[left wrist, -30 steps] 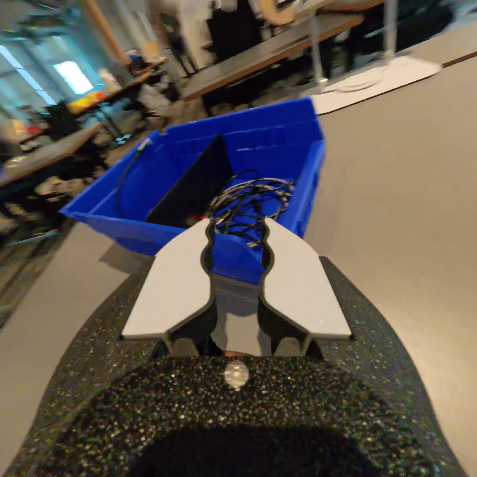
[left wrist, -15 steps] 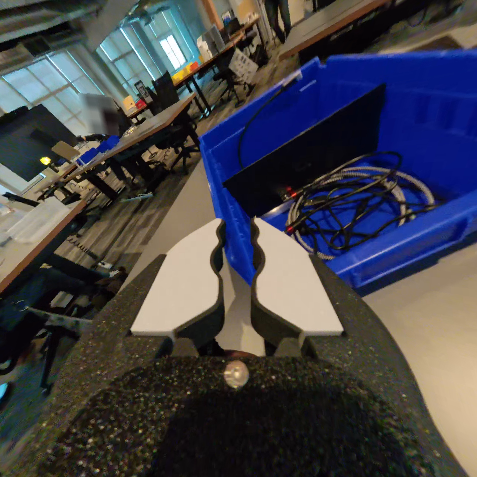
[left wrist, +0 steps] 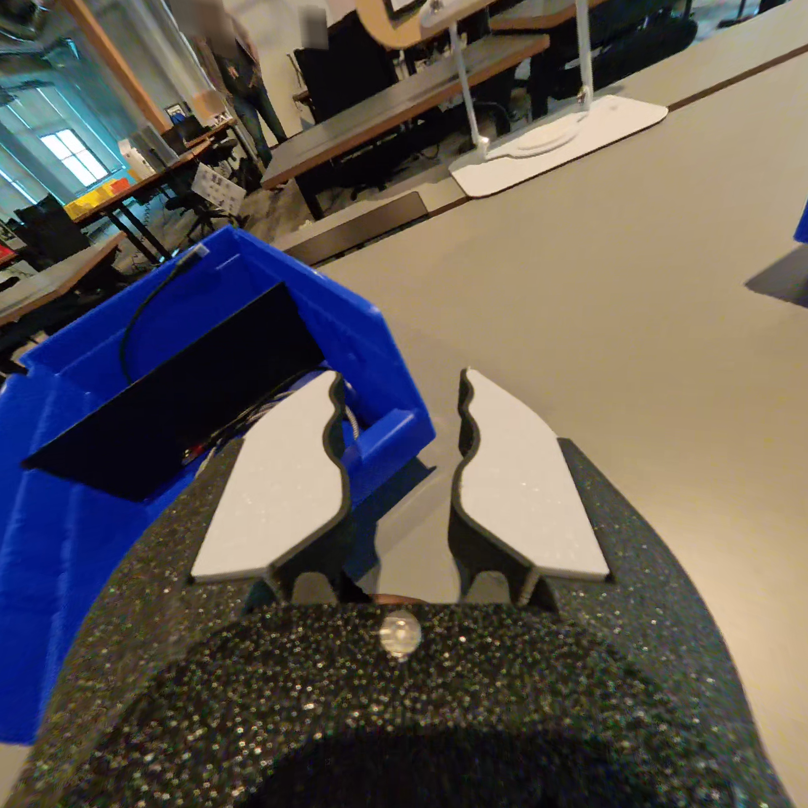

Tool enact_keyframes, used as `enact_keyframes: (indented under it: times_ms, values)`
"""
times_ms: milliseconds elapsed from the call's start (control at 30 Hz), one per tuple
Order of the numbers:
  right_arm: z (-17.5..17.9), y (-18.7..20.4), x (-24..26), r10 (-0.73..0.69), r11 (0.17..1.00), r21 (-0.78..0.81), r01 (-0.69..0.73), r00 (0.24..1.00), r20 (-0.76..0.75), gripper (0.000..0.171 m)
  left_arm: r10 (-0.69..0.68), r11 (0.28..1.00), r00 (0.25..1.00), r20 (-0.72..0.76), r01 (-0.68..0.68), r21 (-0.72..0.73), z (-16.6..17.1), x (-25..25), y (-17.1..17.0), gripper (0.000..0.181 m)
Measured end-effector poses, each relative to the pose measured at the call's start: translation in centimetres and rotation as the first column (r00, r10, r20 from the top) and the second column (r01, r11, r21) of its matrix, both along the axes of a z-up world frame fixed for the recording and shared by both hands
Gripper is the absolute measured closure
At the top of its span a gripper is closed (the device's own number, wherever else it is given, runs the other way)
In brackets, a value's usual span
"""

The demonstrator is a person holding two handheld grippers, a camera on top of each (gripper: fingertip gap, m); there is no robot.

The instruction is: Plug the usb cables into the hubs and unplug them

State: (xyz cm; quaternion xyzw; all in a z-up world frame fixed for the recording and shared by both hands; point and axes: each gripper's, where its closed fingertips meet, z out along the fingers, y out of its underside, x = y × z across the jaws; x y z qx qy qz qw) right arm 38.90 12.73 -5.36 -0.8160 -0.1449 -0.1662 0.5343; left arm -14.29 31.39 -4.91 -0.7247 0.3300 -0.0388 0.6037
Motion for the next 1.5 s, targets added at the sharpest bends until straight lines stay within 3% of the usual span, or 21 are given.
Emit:
enact_keyframes:
  times_ms: [133,267,433,800,1333,1500]
  values:
    - [-0.8,0.1,-0.2,0.003,0.999,-0.044,-0.001,0.999,0.055,0.159,0.031,1.0,0.996,-0.081,-0.031,0.003,-0.5,0.4,1.4,0.138]
    - [-0.7,0.0,-0.2,-0.014,0.999,-0.041,0.017,0.997,0.075,0.159,0.003,1.0,0.994,-0.109,-0.006,-0.023,-1.3,0.2,1.9,0.166]
    - [-0.3,-0.1,-0.1,-0.025,0.999,-0.02,0.026,0.998,0.064,0.159,0.043,0.998,0.995,-0.085,-0.048,-0.05,-1.3,-2.4,1.7,0.169]
    - [-0.6,-0.4,-0.1,-0.037,0.999,-0.015,0.038,0.997,0.07,0.159,0.237,0.967,0.971,-0.008,-0.237,-0.096,-1.4,-15.0,4.1,0.177]
    - [-0.4,-0.5,-0.1,-0.044,0.999,0.002,0.044,0.996,0.074,0.159,0.371,0.924,0.929,0.009,-0.368,-0.104,-1.5,-19.9,6.3,0.176]
    - [-0.3,-0.5,-0.1,-0.049,0.999,0.008,0.049,0.996,0.076,0.159,0.362,0.927,0.932,-0.016,-0.362,-0.102,-1.5,-19.5,5.2,0.176]
